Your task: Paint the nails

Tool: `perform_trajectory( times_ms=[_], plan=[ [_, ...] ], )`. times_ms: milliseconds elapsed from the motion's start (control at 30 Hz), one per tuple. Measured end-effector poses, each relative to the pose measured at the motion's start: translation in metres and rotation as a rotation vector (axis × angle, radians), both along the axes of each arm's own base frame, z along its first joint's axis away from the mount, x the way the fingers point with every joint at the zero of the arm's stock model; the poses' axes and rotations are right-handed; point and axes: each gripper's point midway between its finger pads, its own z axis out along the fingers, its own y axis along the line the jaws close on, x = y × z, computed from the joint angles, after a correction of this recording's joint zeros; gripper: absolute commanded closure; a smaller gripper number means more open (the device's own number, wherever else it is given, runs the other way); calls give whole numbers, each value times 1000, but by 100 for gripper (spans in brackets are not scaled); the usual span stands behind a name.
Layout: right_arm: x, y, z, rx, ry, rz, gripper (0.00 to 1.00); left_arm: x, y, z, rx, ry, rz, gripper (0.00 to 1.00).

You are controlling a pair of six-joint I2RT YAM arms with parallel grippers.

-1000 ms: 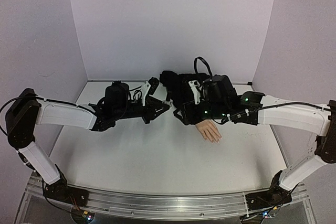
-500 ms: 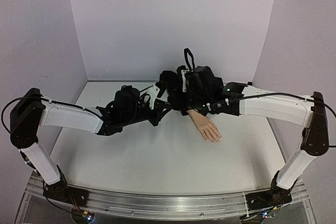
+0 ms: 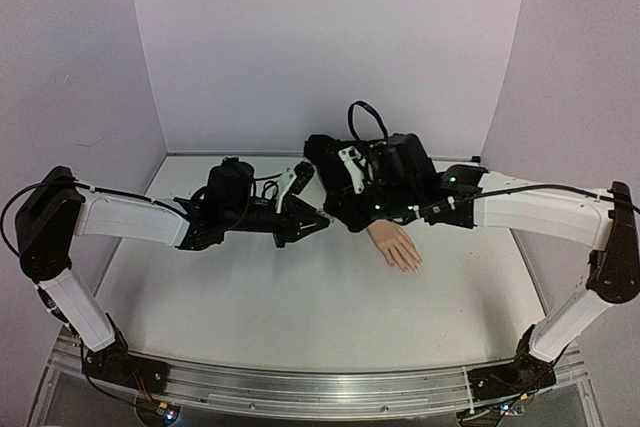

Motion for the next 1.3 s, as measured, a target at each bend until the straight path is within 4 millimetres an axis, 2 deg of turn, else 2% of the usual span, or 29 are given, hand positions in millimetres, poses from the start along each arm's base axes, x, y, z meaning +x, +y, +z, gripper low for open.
perform_trajectory(
  times_ms=[167,233,267,300,367,433,567,667,767,867,1033,1167,1233,1300],
  plan=[
    [-50,0,20,82,-30,320,100,-54,9,21,-111,154,-383,100],
    [-62,1,26,115,-39,399,100,-65,12,27,-131,172,-457,100],
    [-66,2,27,124,-42,422,97,-69,13,28,-135,179,-481,100],
    [-68,2,28,131,-46,432,88,-70,14,29,-136,183,-492,100],
    [-66,1,26,139,-52,417,64,-68,13,27,-131,185,-473,100],
    [-58,-3,21,130,-49,351,48,-56,10,24,-117,179,-398,100],
    [-31,-19,9,94,-24,142,39,-12,5,20,-87,130,-149,100],
    [-15,-30,8,97,-11,1,40,16,8,20,-69,87,11,100],
    [-5,-38,9,113,13,-105,42,29,7,20,-48,43,110,100],
    [7,-37,19,138,21,-182,49,30,0,21,-24,7,158,100],
    [26,-22,40,186,18,-261,59,29,-11,20,0,-18,194,100],
    [34,-13,43,194,29,-287,75,30,-12,19,13,-32,216,100],
    [35,-12,40,187,38,-294,76,32,-11,19,16,-36,227,100],
    [36,-11,37,177,43,-299,72,33,-10,19,17,-37,233,100]
  ],
)
